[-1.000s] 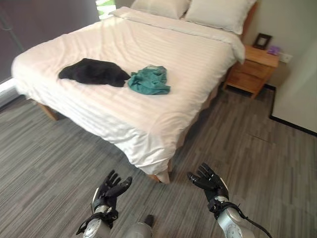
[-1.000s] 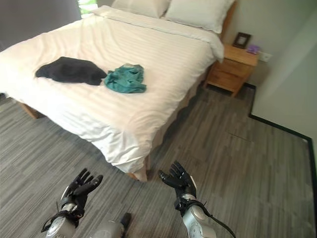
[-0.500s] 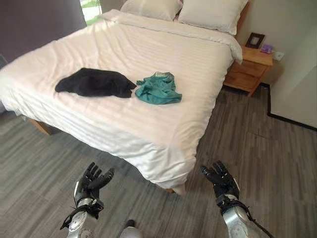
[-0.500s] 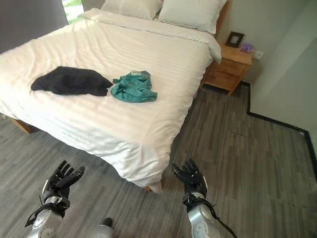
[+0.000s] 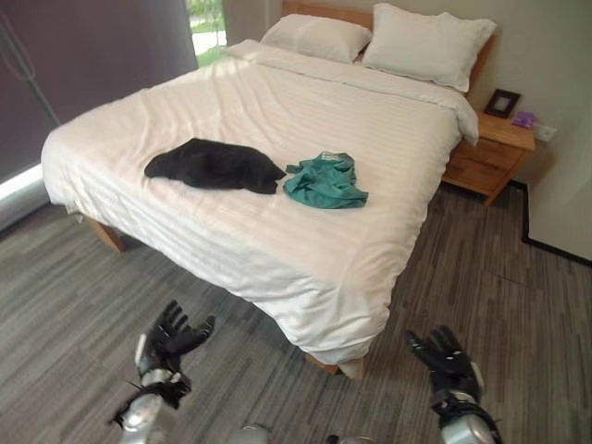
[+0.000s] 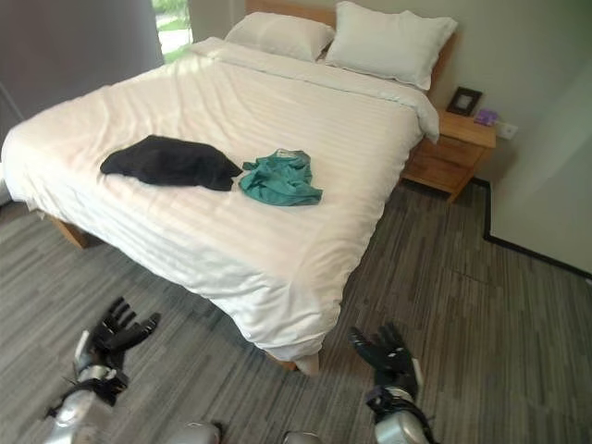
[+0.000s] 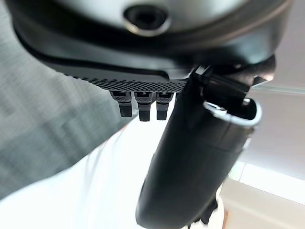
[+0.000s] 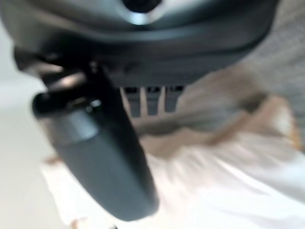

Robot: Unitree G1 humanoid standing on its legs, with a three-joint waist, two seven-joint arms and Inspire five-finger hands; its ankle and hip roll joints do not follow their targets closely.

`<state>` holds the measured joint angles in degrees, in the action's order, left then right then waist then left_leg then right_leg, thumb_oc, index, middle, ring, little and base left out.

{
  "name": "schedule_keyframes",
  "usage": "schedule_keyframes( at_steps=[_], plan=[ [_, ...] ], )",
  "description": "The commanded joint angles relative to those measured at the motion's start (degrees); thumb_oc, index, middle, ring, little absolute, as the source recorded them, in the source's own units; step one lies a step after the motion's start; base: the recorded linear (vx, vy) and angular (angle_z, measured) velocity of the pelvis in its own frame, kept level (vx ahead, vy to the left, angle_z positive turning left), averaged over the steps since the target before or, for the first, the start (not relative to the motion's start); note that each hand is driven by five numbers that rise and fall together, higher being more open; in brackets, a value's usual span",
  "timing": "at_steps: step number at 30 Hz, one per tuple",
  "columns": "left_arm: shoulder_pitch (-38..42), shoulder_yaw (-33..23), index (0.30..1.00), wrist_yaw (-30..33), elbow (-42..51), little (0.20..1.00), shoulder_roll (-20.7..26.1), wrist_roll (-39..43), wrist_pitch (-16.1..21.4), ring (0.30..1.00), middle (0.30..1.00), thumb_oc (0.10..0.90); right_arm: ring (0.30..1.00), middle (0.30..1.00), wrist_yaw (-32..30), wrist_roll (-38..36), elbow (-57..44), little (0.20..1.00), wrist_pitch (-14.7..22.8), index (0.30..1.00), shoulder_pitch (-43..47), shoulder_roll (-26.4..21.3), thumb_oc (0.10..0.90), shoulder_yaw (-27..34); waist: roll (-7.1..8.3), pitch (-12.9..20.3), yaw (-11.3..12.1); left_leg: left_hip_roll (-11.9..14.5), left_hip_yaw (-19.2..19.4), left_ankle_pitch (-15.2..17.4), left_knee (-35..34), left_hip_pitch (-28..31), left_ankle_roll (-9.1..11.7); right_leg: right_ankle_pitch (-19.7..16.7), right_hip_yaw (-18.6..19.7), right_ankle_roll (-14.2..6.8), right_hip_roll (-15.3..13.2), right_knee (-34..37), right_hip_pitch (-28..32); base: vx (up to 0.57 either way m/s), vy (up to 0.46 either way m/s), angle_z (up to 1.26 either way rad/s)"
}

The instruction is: Pick up bed clothes into laundry basket.

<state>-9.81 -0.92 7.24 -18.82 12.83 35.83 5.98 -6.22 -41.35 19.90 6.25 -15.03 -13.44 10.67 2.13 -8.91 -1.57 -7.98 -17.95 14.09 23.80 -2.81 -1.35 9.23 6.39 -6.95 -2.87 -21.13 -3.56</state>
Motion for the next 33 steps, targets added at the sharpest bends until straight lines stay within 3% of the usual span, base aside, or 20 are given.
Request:
schedule_keyframes(
  at_steps=[1, 4, 6, 7, 8, 9, 11, 12, 14, 15, 16, 17, 20, 24, 26, 28, 29, 30, 32, 33],
  plan=[
    [7.7, -1.0, 0.9, 0.1, 9.5, 0.9, 5.1, -1.8, 6.9, 0.9, 0.9, 0.8, 0.9, 0.9, 0.8, 0.1, -5.9, 0.9, 6.7, 0.9, 3.5, -2.3, 0.8, 0.6, 2.48, 3.7, -1.4, -2.2, -4.4, -5.7, -16.8, 10.7, -2.7, -13.5, -2.4, -0.1, 8.8, 11.6, -8.6, 0.24, 0.042, 0.0],
    [6.7, -1.7, 0.9, -0.1, 10.6, 0.9, 4.8, -0.6, 7.1, 0.9, 0.9, 0.8, 0.9, 0.9, 0.4, -0.6, -4.3, 0.9, 7.3, 0.9, 3.8, -1.8, 0.8, 0.1, 2.07, 5.4, -1.5, -0.9, -4.6, -5.2, -8.8, 10.6, -0.7, -11.3, -0.5, 2.1, 8.5, 12.6, -4.8, 0.32, 0.013, -0.08],
    [6.7, -2.4, 0.9, 0.4, 10.0, 0.9, 4.6, 0.7, 7.8, 0.9, 0.9, 0.8, 0.9, 0.9, 0.0, -2.2, -3.6, 0.9, 7.4, 0.9, 3.9, -1.8, 0.8, 0.1, 0.89, 5.2, -1.4, 0.4, -1.2, -12.7, 3.7, 6.9, 4.6, -10.2, -0.6, 3.3, 7.7, 13.7, -1.2, 0.27, 0.123, 0.01],
    [7.1, -2.3, 0.9, 0.8, 9.9, 0.9, 4.1, 1.8, 7.8, 0.9, 0.9, 0.8, 0.9, 0.9, -0.4, -5.5, -3.7, 0.9, 8.0, 0.9, 4.4, -1.4, 0.8, 0.0, 0.48, 4.6, -1.2, 0.3, -0.2, -15.8, 11.0, 3.1, 5.8, -9.2, 0.6, 4.1, 7.6, 13.8, 0.2, 0.17, 0.162, 0.01],
    [7.1, -2.8, 0.9, 1.0, 9.8, 0.9, 3.7, 2.6, 8.1, 0.9, 0.9, 0.8, 0.9, 0.9, 0.5, -8.3, -3.7, 0.9, 8.1, 0.9, 5.5, -1.0, 0.8, -0.6, 0.43, 3.5, -0.1, -0.2, 0.4, -17.1, 16.1, -0.5, 5.7, -8.7, 1.2, 4.7, 7.2, 14.0, 1.3, 0.12, 0.124, -0.23],
    [6.9, -3.3, 0.9, 1.4, 9.9, 0.9, 3.5, 2.3, 7.8, 0.9, 0.9, 0.8, 0.9, 0.9, 0.4, -7.9, -3.8, 0.9, 7.5, 0.9, 6.1, -1.3, 0.8, -1.2, 0.4, 2.9, 0.7, -0.2, 1.2, -16.7, 17.3, -2.6, 3.7, -8.4, 2.0, 5.1, 7.1, 14.1, 2.0, 0.09, 0.086, -0.3],
    [6.7, -4.1, 0.9, 1.7, 10.1, 0.9, 3.6, 1.9, 7.8, 0.9, 0.9, 0.8, 0.9, 0.9, 0.2, -6.9, -4.1, 0.9, 6.9, 0.9, 6.6, -1.9, 0.8, -1.4, 1.39, 2.3, 1.3, 4.1, 3.6, -15.2, 15.3, -7.1, 1.4, -7.6, 2.7, 4.9, 4.8, 14.0, 3.3, 0.1, 0.077, -0.67],
    [6.6, -4.1, 0.9, 1.7, 10.1, 0.9, 3.6, 1.9, 7.8, 0.9, 0.9, 0.8, 0.9, 0.9, 0.1, -6.9, -4.1, 0.9, 6.9, 0.9, 6.6, -1.9, 0.8, -1.4, 1.33, 2.3, 1.5, 4.2, 3.9, -14.9, 15.4, -7.0, 1.3, -7.4, 2.9, 4.9, 4.9, 14.0, 3.4, 0.12, 0.126, -0.3],
    [6.4, -4.6, 0.9, 1.7, 10.3, 0.9, 4.0, 2.6, 8.4, 0.9, 0.9, 0.8, 0.9, 0.9, -0.2, -6.4, -4.9, 0.9, 6.9, 0.9, 7.2, -2.6, 0.8, -1.0, 1.78, 2.3, 2.4, 10.3, 3.9, -15.0, 5.0, -6.9, 1.6, -5.5, 3.5, 4.2, 2.7, 13.5, 4.4, 0.2, 0.261, 0.16],
    [6.4, -4.5, 0.9, 1.8, 10.0, 0.9, 4.9, 2.5, 8.7, 0.9, 0.9, 0.8, 0.9, 0.9, -0.3, -5.4, -5.4, 0.9, 7.2, 0.9, 7.3, -3.6, 0.8, -0.7, 0.66, 2.9, 2.1, 16.4, 5.8, -16.9, -10.3, -4.1, 3.8, -2.6, 3.8, 3.7, 2.2, 12.5, 4.5, 0.26, 0.454, 0.02],
    [6.7, -4.6, 0.9, 2.1, 9.5, 0.9, 5.3, 2.7, 8.8, 0.9, 0.9, 0.8, 0.9, 0.9, -0.7, -4.9, -5.9, 0.9, 7.4, 0.9, 7.0, -4.0, 0.8, 0.0, -0.14, 3.2, 2.0, 19.3, 7.0, -19.2, -15.4, -5.4, 4.8, -1.2, 3.6, 3.2, 1.3, 11.9, 5.2, 0.29, 0.504, -0.01],
    [7.5, -4.2, 0.9, 2.3, 8.7, 0.9, 5.7, 2.8, 9.1, 0.9, 0.9, 0.8, 0.9, 0.9, -0.9, -4.7, -6.1, 0.9, 7.6, 0.9, 6.9, -4.6, 0.8, 0.5, -0.62, 3.5, 2.3, 20.2, 6.1, -21.0, -20.1, -4.0, 5.5, 0.1, 4.2, 2.9, 0.6, 10.8, 5.7, 0.23, 0.477, 0.1],
    [8.4, -5.0, 0.9, 2.3, 7.7, 0.9, 6.5, 1.3, 9.2, 0.9, 0.9, 0.8, 0.9, 0.9, -1.2, -2.1, -6.2, 0.9, 7.3, 0.9, 7.3, -5.7, 0.8, 0.4, -2.35, 5.1, 3.2, 20.3, -0.1, -23.0, -27.0, -5.6, 8.9, 3.8, 8.1, 0.7, -2.9, 8.8, 8.5, 0.31, 0.603, 0.08],
    [9.1, -5.2, 0.9, 2.0, 7.3, 0.9, 7.5, 0.5, 9.1, 0.9, 0.9, 0.8, 0.9, 0.9, -1.2, -1.7, -4.9, 0.9, 6.6, 0.9, 7.9, -5.6, 0.8, 0.3, -2.52, 6.4, 3.7, 20.0, -3.1, -23.1, -25.2, -5.1, 10.8, 2.9, 11.1, -1.6, -7.0, 9.2, 10.0, 0.13, 0.521, -0.6],
    [7.8, -5.8, 0.9, 1.4, 8.3, 0.9, 7.4, 1.3, 9.2, 0.9, 0.9, 0.8, 0.9, 0.9, -0.2, -0.5, -4.6, 0.9, 5.2, 0.9, 7.1, -4.3, 0.8, 0.6, -1.72, 7.5, 3.3, 18.0, -2.3, -19.2, -22.5, -3.6, 10.4, -1.5, 12.8, -4.0, -11.3, 9.8, 9.1, 0.04, 0.684, -0.47],
    [7.7, -4.7, 0.9, 1.0, 7.9, 0.9, 7.6, 0.7, 9.2, 0.9, 0.9, 0.8, 0.9, 0.9, -0.6, 2.4, -4.8, 0.9, 4.5, 0.9, 6.1, -3.3, 0.8, -0.1, -0.33, 7.4, 3.5, 16.5, 0.3, -17.0, -21.0, -3.6, 9.1, -11.6, 13.2, -5.9, -14.1, 10.3, 6.9, -0.03, 0.553, -0.65],
    [7.9, -4.6, 0.9, 1.3, 7.6, 0.9, 8.0, 0.7, 9.3, 0.9, 0.9, 0.8, 0.9, 0.9, -0.3, 1.7, -4.6, 0.9, 5.1, 0.9, 6.4, -2.3, 0.8, -0.7, 0.17, 6.8, 3.7, 15.3, 1.5, -15.5, -20.5, -3.1, 8.0, -18.8, 13.7, -5.3, -14.8, 10.0, 5.3, -0.09, 0.486, -0.58],
    [7.3, -4.4, 0.9, 1.1, 8.0, 0.9, 8.5, 0.7, 9.0, 0.9, 0.9, 0.8, 0.9, 0.9, -0.1, 0.1, -4.6, 0.9, 5.4, 0.9, 6.8, -1.3, 0.8, -2.1, -0.16, 5.9, 4.0, 14.3, 2.4, -14.9, -20.2, -2.3, 6.5, -22.6, 12.1, -3.6, -15.3, 8.5, 3.5, -0.12, 0.557, -0.49],
    [5.3, -5.2, 0.9, 0.0, 8.8, 0.9, 9.0, -1.0, 7.9, 0.9, 0.9, 0.8, 0.9, 0.9, 1.9, -0.7, -4.4, 0.9, 4.5, 0.9, 6.3, -0.1, 0.8, -4.1, -1.98, 4.3, 4.2, 12.5, 2.7, -14.6, -19.7, -1.6, 4.4, -20.7, 8.8, -0.9, -13.5, 1.7, 0.9, -0.15, 0.735, -0.52],
    [2.9, -6.3, 0.9, -1.2, 9.0, 0.9, 9.8, -3.1, 6.8, 0.9, 0.9, 0.8, 0.9, 0.9, 3.2, 0.5, -3.9, 0.9, 3.5, 0.9, 5.8, -0.8, 0.8, -4.2, -2.74, 3.7, 4.4, 10.8, 2.5, -14.1, -19.3, -0.6, 2.6, -16.5, 5.9, 0.6, -10.4, -5.2, -0.1, -0.1, 0.615, -0.45]
  ],
)
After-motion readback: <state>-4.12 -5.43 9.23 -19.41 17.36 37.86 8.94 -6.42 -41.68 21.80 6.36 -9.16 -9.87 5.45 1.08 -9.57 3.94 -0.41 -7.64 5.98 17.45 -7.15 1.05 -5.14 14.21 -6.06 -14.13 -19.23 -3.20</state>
